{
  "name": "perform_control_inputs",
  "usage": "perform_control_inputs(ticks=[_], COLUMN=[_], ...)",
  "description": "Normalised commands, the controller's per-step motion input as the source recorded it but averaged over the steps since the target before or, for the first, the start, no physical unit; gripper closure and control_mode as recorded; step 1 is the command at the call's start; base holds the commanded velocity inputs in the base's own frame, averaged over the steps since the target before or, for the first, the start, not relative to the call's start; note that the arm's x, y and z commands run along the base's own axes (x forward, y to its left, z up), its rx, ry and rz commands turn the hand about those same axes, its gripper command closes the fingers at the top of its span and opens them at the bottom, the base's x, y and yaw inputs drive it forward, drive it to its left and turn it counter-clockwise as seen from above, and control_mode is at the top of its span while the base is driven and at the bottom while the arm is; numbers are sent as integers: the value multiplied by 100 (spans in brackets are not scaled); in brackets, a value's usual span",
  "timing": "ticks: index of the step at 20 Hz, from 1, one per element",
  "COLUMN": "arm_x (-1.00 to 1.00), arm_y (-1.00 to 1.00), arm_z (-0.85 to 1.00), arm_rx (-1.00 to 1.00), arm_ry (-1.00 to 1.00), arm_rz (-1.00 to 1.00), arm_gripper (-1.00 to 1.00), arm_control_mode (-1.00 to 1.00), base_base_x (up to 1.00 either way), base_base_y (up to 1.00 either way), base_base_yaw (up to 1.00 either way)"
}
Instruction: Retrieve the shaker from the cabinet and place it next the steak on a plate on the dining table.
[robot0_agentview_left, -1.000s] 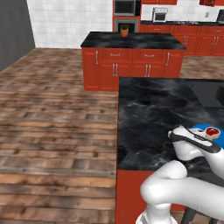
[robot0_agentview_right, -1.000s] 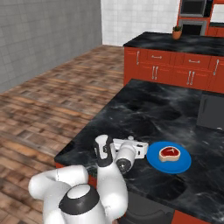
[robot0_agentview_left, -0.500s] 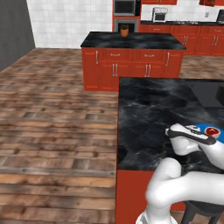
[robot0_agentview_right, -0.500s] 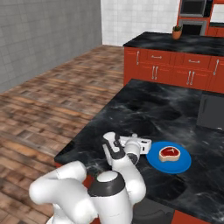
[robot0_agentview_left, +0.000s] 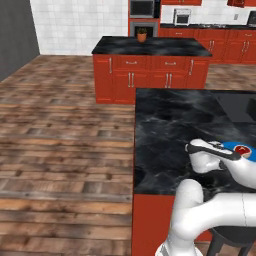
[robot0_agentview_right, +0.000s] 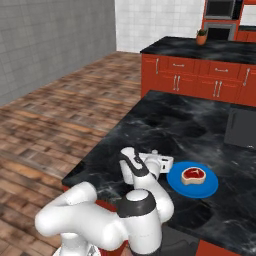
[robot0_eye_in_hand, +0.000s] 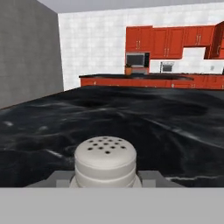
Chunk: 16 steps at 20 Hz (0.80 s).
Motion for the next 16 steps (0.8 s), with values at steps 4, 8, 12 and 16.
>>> perform_control_inputs(ticks=[4, 8, 12, 16], arm_x=[-24, -80, -88, -63], arm_y=[-23, -31, -37, -16], arm_z=[-21, 0, 0, 25], arm_rx=[0, 0, 0, 0], arm_ry=[-1, -7, -6, 0], arm_rz=[0, 0, 0, 0], arm_gripper=[-100, -100, -100, -100], arm_control_mode=[-100, -100, -100, -100], base_base_x=[0, 0, 0, 0], base_base_y=[0, 0, 0, 0], base_base_yaw=[0, 0, 0, 0])
